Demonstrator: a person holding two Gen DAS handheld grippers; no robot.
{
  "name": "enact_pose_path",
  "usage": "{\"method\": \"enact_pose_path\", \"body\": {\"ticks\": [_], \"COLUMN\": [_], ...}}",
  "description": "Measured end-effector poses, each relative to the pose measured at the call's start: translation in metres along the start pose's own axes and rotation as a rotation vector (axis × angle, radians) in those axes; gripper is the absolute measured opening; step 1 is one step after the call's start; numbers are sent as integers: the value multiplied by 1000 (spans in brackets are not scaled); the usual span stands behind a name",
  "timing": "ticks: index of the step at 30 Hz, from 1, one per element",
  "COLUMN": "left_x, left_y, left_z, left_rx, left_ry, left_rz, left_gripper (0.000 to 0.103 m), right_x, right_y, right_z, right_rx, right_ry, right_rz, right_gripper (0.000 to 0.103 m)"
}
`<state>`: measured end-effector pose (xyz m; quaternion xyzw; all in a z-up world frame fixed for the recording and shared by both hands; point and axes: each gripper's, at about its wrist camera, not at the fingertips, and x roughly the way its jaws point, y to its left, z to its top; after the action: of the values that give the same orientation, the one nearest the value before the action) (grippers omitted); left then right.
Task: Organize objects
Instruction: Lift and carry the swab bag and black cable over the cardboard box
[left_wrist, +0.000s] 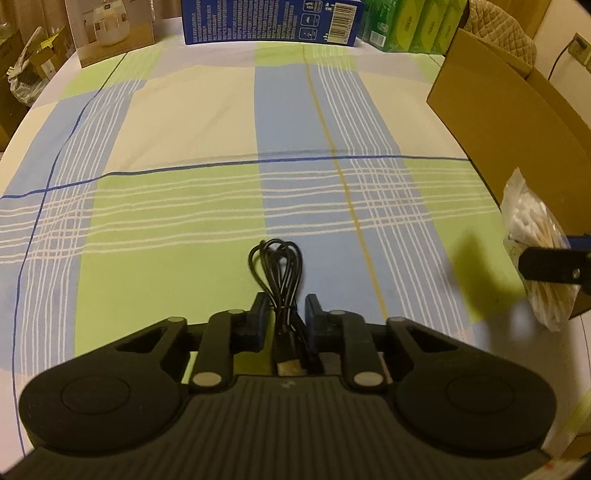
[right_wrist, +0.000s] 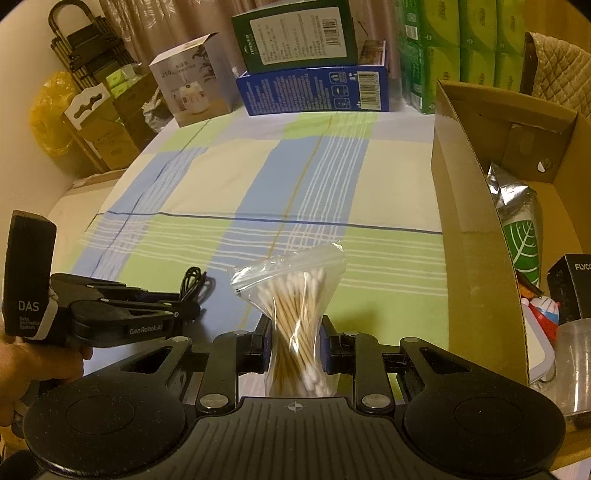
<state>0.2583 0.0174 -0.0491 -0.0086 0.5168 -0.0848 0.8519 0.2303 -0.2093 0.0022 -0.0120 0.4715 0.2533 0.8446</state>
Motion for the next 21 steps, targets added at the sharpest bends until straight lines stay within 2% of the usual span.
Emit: {"method": "enact_pose_path", "body": {"ticks": [8, 21], "left_x": [-17, -97], "left_y": [0, -36], "left_z": [-8, -15], "left_rx": [-11, -46], "left_ry": [-4, -110], "left_rz": [-10, -58], "left_gripper": [12, 12], "right_x": [-18, -73], "right_y": [5, 15], "right_z": [1, -5], "right_rx": [6, 13], "right_ry": [-24, -96], "right_rz": [1, -7], "right_gripper": [21, 21]}}
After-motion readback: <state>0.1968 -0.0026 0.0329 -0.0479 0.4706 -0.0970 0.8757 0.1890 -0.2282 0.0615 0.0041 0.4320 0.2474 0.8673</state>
